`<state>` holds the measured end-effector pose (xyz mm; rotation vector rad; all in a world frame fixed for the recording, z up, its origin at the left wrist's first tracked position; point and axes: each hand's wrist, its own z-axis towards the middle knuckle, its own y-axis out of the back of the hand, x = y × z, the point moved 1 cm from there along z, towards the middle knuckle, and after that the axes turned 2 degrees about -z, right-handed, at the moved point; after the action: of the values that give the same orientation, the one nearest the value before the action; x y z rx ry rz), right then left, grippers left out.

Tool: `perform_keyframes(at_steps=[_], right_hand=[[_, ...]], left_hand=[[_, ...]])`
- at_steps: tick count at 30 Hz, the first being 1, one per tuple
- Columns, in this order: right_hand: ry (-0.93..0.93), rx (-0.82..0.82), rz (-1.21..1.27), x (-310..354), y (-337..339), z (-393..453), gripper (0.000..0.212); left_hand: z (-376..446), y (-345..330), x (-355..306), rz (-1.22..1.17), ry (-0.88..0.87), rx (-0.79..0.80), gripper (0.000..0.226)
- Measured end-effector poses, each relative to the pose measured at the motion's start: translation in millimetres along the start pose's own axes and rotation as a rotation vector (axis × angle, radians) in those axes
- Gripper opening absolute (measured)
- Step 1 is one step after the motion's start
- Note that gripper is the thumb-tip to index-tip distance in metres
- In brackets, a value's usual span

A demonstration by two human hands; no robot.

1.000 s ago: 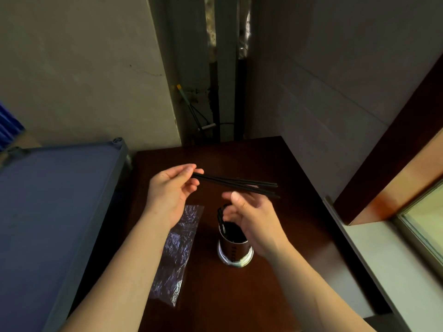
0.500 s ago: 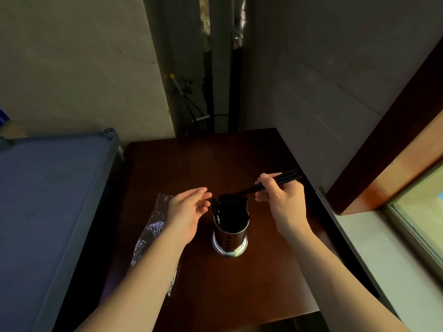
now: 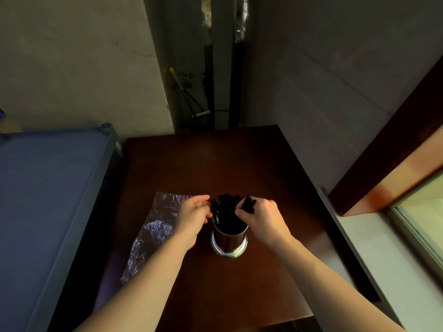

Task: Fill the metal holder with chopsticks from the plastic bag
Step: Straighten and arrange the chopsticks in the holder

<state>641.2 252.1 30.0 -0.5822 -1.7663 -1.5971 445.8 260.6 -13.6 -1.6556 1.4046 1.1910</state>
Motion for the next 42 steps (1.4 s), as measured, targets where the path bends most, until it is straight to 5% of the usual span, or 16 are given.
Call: perform_keyframes(at_steps=[5,12,26,34,42], right_hand=[[0.02,0.046,-0.087,2,1,11,0.01],[0.159,0.067,-0.189,-5,2,19,0.014],[0.198,-0.02,-0.158,-26,-2,18,0.018],[0.06,-0.012,0.012,-42,-11,12,0.005],[0.05,-0.039,0.107,-41,-14,8,0.046]], left_hand=[[2,-6,0,0.241,-0.06,0.128,0.066],[9,-13,-4,0.556,-0.276,0.002,0.03],[4,-16,-7,0.741,-0.521,-0.044,0.012],[-4,-10,-23,0.787,-0.559,-0.034,0.008],[-10,-5,-46,0.821,-0.645,-0.022,0.008]])
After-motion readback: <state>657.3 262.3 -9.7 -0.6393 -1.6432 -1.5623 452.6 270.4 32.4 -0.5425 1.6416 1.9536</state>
